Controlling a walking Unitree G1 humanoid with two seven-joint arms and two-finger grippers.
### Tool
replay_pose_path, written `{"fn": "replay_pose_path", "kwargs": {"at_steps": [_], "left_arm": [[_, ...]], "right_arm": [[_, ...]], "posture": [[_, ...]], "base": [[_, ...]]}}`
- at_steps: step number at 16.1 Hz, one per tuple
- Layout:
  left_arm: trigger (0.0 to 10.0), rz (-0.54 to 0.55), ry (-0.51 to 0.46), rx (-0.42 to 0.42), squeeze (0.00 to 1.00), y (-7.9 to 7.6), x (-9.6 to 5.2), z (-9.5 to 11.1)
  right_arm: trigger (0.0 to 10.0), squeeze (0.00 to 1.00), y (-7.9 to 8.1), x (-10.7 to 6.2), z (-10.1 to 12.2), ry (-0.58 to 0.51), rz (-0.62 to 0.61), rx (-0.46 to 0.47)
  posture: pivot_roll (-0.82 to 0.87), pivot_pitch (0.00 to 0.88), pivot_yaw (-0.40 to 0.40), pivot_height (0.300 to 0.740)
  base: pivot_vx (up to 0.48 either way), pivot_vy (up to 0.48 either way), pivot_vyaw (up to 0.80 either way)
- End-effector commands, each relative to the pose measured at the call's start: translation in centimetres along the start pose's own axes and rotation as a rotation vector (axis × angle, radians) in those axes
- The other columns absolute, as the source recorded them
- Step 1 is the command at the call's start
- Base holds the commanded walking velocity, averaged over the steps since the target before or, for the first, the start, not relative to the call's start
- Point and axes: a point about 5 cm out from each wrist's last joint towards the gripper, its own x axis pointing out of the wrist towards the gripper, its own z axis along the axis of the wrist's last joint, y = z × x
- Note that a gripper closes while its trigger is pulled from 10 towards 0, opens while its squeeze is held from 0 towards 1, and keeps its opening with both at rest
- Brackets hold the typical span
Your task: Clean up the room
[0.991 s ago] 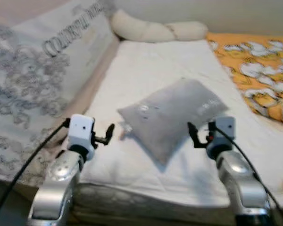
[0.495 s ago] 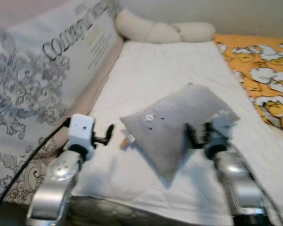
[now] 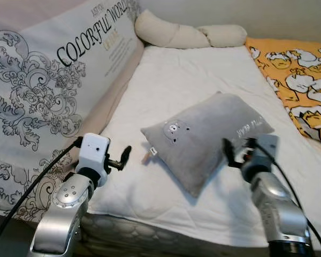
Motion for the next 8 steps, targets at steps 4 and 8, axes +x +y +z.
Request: {"fn": "replay_pose_path", "kwargs": {"at_steps": [4,8], "left_arm": [[10.0,-0.234,0.002,0.087,0.00,-0.2,1.3,0.9],[10.0,-0.288,0.000,0.111,0.00,0.7,1.7,1.4]], "right_arm": [[10.0,1.00,-1.0,2.4,-1.9,0.183,-0.027,0.305],[10.0,1.00,-0.1,4.6,-2.0,0.176,0.160,0.702]], "posture": [[0.03,0.000,0.070,0.740],[0.03,0.000,0.079,0.740]], "base": [[0.000,0.000,0.00],[0.000,0.000,0.00]]}}
